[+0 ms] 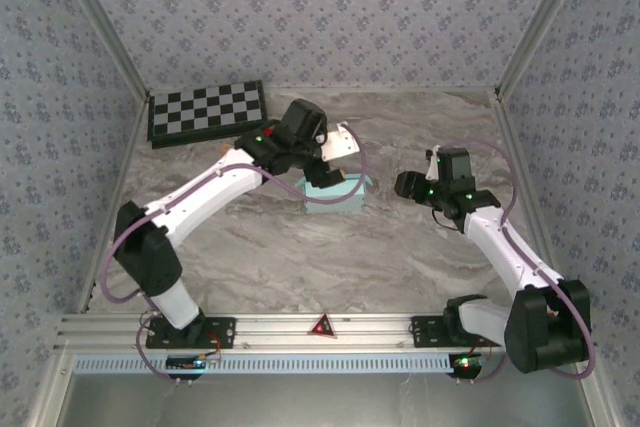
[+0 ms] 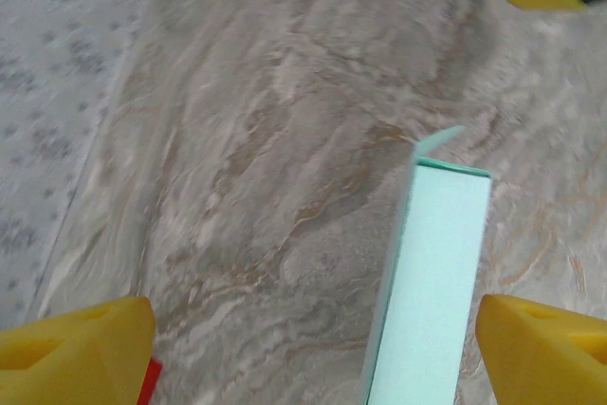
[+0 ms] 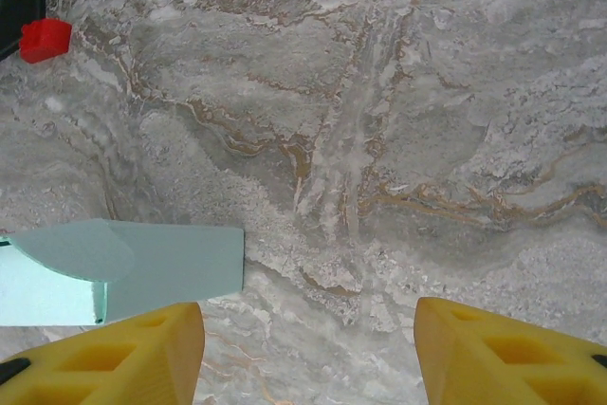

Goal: Fold the paper box

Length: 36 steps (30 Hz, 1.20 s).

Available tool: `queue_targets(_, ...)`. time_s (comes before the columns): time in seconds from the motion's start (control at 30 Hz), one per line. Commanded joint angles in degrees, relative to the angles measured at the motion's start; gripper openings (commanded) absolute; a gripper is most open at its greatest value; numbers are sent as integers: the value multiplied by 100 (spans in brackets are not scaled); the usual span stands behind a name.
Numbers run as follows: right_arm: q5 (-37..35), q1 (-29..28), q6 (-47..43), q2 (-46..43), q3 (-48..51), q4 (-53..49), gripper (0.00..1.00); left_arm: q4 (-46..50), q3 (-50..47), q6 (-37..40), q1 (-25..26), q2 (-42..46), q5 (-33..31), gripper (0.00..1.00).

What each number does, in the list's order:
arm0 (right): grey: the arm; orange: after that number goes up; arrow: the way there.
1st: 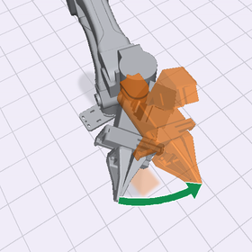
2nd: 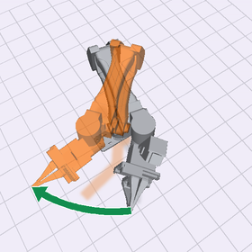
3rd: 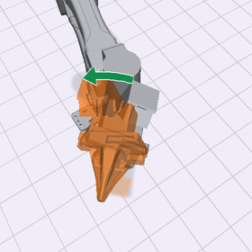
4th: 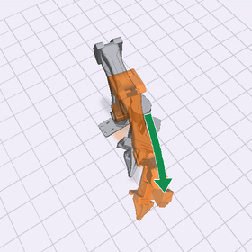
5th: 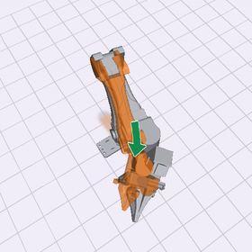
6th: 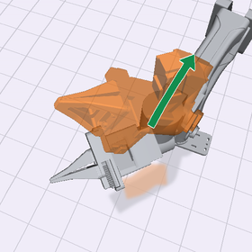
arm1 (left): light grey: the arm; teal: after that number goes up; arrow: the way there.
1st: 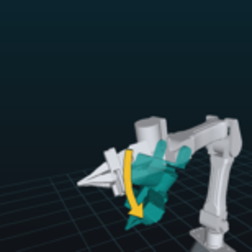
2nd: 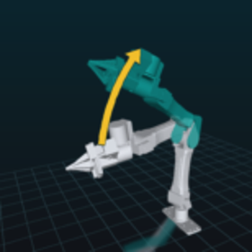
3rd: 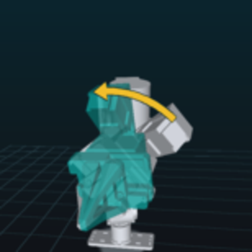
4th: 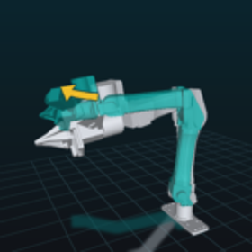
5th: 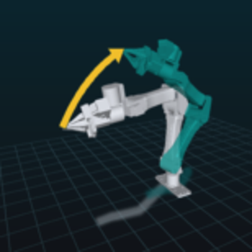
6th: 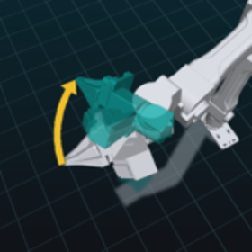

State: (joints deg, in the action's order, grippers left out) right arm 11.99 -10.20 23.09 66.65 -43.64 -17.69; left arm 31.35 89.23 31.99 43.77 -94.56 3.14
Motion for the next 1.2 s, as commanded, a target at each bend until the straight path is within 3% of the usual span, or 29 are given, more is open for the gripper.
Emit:
queue_targets(0.0,101,-90,-345,96,-322,-274,62,-19,-57,-1567,-248,421,-574,87)
queue_targets(0.17,263,-265,-683,262,-629,-442,61,185,-566,-2834,-761,1003,-598,87)
queue_targets(0.3,311,-453,-895,419,-875,-618,59,324,-1112,-3449,-1168,1418,-150,86)
queue_targets(0.53,340,-802,-1187,678,-1227,-847,56,357,-1774,-4485,-1481,1564,404,74)
queue_targets(0.67,414,-956,-1268,808,-1363,-845,54,-169,-2166,-4816,-1485,1497,1061,66)
queue_targets(0.93,637,-1056,-1319,1007,-1379,-679,46,-457,-2323,-4974,-1460,1120,1489,58)
queue_targets(1.17,683,-1058,-1246,1187,-1366,-436,45,-580,-2263,-5009,-1459,794,1831,55)
